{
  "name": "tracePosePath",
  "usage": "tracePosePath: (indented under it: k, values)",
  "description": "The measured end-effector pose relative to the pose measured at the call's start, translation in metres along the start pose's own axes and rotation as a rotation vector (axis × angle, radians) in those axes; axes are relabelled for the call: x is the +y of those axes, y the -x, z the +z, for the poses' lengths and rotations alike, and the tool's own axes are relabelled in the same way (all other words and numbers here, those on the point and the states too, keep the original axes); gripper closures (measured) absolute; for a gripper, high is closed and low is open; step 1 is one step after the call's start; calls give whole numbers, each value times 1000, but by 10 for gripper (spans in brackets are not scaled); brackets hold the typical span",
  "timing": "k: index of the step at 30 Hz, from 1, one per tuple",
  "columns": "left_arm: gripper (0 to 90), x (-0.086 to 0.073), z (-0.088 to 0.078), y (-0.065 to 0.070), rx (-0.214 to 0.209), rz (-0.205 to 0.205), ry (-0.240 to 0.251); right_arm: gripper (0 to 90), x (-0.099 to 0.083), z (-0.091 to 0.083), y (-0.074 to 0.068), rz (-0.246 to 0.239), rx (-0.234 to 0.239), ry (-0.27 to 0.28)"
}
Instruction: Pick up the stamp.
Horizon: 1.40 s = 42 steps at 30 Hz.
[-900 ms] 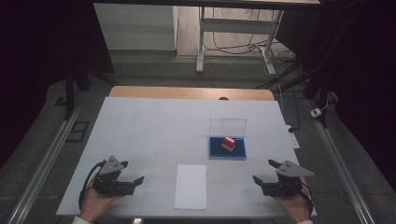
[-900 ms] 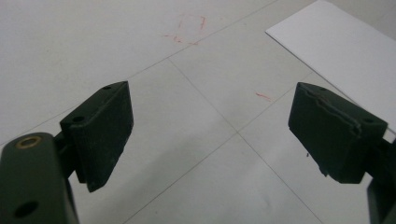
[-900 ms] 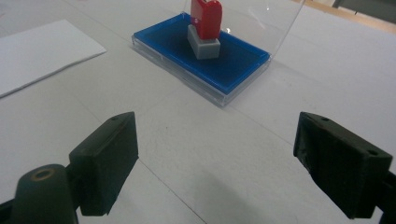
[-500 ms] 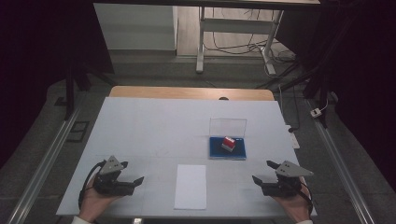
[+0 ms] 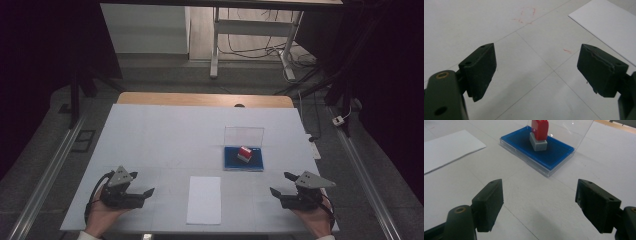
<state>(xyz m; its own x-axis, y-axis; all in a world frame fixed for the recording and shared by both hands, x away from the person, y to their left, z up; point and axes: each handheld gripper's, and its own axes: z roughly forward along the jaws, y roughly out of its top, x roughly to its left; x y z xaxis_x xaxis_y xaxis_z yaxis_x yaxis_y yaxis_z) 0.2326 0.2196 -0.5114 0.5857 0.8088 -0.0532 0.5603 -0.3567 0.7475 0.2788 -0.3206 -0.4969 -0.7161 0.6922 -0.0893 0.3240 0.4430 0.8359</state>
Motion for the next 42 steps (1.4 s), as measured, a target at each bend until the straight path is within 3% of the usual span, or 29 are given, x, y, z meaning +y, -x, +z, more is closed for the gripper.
tracePosePath:
  k: [11,18,25,42]
  values:
    - [167,1,0,-3,-10,-5,-4,223,13,3,1,-8,-6,4]
    - [166,1,2,-3,-18,-3,-14,230,29,6,2,-2,16,-7]
    - [167,2,4,-5,-15,-9,-20,250,52,13,5,-7,26,-16]
    - [168,2,6,-3,-14,-2,-29,256,82,35,9,-5,52,-45]
